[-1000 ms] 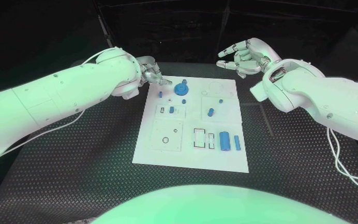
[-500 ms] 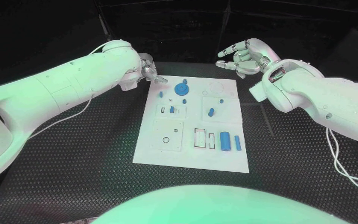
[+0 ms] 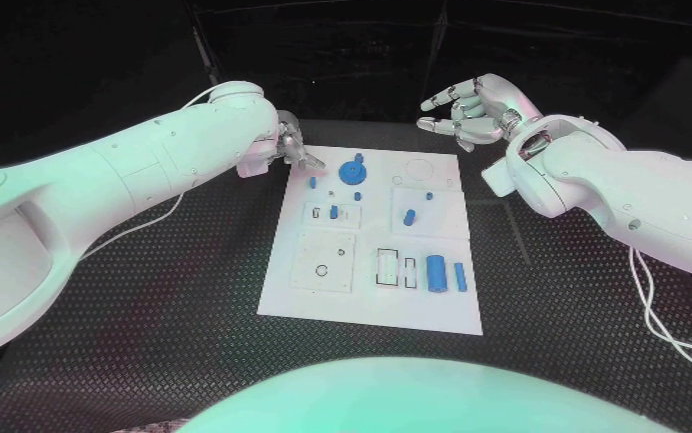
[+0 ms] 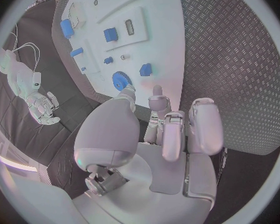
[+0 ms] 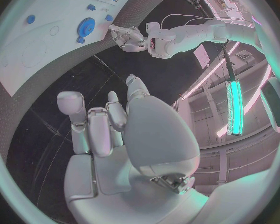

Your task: Assemble the parts on the task board

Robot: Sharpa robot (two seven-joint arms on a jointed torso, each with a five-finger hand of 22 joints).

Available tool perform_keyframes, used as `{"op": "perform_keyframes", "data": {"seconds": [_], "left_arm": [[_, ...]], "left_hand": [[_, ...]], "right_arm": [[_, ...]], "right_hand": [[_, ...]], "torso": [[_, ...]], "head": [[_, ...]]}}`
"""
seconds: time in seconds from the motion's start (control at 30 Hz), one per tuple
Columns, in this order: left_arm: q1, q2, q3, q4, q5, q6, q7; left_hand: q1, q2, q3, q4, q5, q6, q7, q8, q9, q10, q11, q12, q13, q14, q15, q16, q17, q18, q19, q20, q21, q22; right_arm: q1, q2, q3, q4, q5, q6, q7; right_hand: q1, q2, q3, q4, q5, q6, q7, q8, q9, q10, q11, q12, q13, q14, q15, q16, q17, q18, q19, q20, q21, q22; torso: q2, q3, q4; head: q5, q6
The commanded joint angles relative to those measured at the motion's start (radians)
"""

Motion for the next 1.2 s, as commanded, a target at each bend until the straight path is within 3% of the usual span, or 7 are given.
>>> {"op": "perform_keyframes", "data": {"seconds": [0.03,0.47,1.2], "left_arm": [[0.002,0.005,-0.003,-0.007,0.002,0.043,0.003],[0.001,0.021,-0.016,-0.016,0.005,0.078,-0.001],[0.0,0.031,-0.018,-0.02,0.009,0.096,-0.002]], "left_hand": [[-0.002,0.009,-0.009,-0.002,-0.007,0.006,0.001,-0.004,-0.002,-0.008,0.002,-0.005,-0.002,0.105,0.006,0.003,0.263,0.001,0.001,0.009,-0.002,0.001],[0.018,0.02,-0.016,-0.004,-0.009,0.018,-0.001,-0.007,-0.008,-0.008,0.0,-0.006,-0.007,0.105,0.006,0.003,0.263,0.001,0.001,0.009,-0.002,0.003],[0.078,0.044,-0.032,-0.011,-0.008,0.043,-0.006,-0.011,-0.021,-0.005,-0.004,-0.002,-0.01,0.105,0.003,0.003,0.263,0.0,0.002,0.007,-0.003,0.006]], "right_arm": [[0.002,0.003,0.001,0.0,0.003,0.0,0.003],[0.002,0.007,0.001,-0.003,0.003,-0.001,0.001],[0.002,0.011,0.001,-0.006,0.003,0.002,0.0]], "right_hand": [[-0.007,0.005,-0.005,0.002,0.002,-0.003,-0.006,0.002,-0.001,0.007,-0.004,0.001,0.0,0.043,-0.006,-0.002,0.001,0.007,0.001,-0.004,-0.005,-0.001],[-0.004,0.009,-0.003,0.001,0.009,-0.003,-0.006,0.003,-0.001,0.007,-0.004,0.002,0.0,0.043,-0.007,-0.003,0.0,0.007,0.002,-0.004,-0.006,-0.001],[-0.002,0.01,-0.002,0.0,0.012,-0.003,-0.006,0.004,-0.001,0.007,-0.004,0.002,0.0,0.044,-0.007,-0.003,0.001,0.007,0.003,-0.005,-0.006,-0.001]], "torso": [[0.0,0.0008,0.0003],[0.0,0.001,-0.0007],[0.0,0.001,-0.0005]], "head": [[0.002,0.0],[0.004,0.0],[0.005,0.0]]}}
